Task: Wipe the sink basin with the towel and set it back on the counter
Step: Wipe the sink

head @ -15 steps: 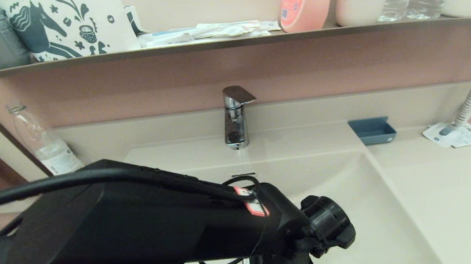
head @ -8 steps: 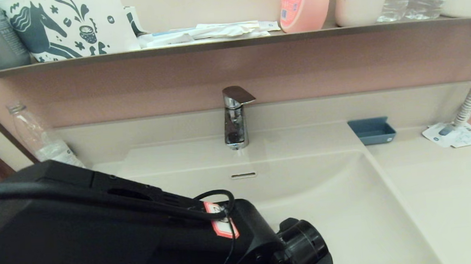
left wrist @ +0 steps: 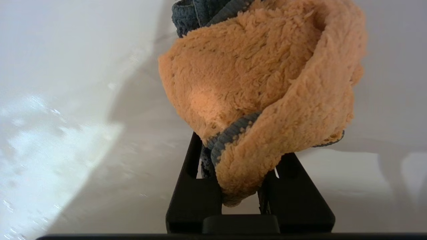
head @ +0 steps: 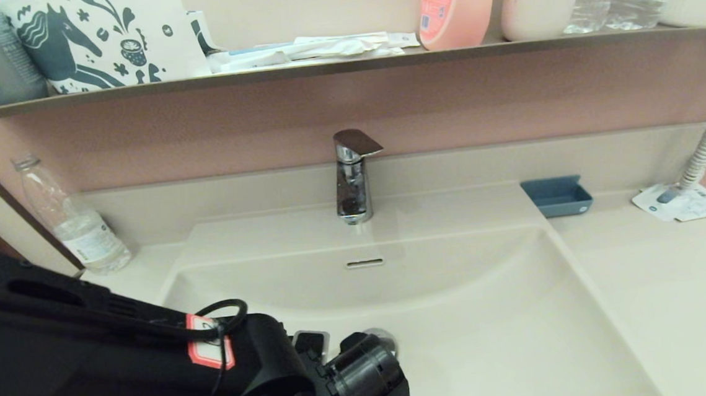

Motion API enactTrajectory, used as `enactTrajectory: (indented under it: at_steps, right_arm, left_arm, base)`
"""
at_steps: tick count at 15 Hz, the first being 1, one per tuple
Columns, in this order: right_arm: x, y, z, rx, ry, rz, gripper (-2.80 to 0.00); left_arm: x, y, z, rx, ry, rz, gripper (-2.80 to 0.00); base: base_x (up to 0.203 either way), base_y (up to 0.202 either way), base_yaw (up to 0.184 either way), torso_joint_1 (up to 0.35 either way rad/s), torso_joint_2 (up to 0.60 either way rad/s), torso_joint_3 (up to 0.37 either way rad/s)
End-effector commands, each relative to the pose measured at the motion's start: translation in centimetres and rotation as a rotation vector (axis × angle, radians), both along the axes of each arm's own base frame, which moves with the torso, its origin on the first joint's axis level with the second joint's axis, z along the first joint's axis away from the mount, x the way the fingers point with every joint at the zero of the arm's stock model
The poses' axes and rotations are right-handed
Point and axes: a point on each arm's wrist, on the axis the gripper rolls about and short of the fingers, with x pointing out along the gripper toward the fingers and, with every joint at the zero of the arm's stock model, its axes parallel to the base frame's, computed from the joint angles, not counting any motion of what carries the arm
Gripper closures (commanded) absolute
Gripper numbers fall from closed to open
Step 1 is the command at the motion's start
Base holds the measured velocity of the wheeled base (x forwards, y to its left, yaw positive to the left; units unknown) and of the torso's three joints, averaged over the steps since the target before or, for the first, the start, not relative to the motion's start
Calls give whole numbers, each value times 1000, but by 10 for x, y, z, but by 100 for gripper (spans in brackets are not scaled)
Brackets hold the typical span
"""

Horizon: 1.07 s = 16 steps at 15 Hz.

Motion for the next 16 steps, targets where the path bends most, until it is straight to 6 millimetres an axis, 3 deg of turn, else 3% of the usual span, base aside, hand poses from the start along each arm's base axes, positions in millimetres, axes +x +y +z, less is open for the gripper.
enactTrajectory:
  at_steps: [1, 4, 10, 16]
  right_arm:
    - [0, 0, 0, 0, 1, -1, 0]
    - [0, 0, 0, 0, 0, 0, 0]
    - [0, 0, 0, 0, 0, -1, 0]
    - [0, 0, 0, 0, 0, 0, 0]
  left_arm:
    - [1, 12, 6, -19, -22, 10, 0]
    - [3, -3, 17, -93, -72, -16, 0]
    - [-14, -78, 24, -189, -105, -108, 0]
    - [-22, -154, 80, -300, -135, -169, 0]
  base:
    - [0, 0, 0, 0, 0, 0]
    - [0, 0, 0, 0, 0, 0]
    - [0, 0, 0, 0, 0, 0]
    - [0, 0, 0, 0, 0, 0]
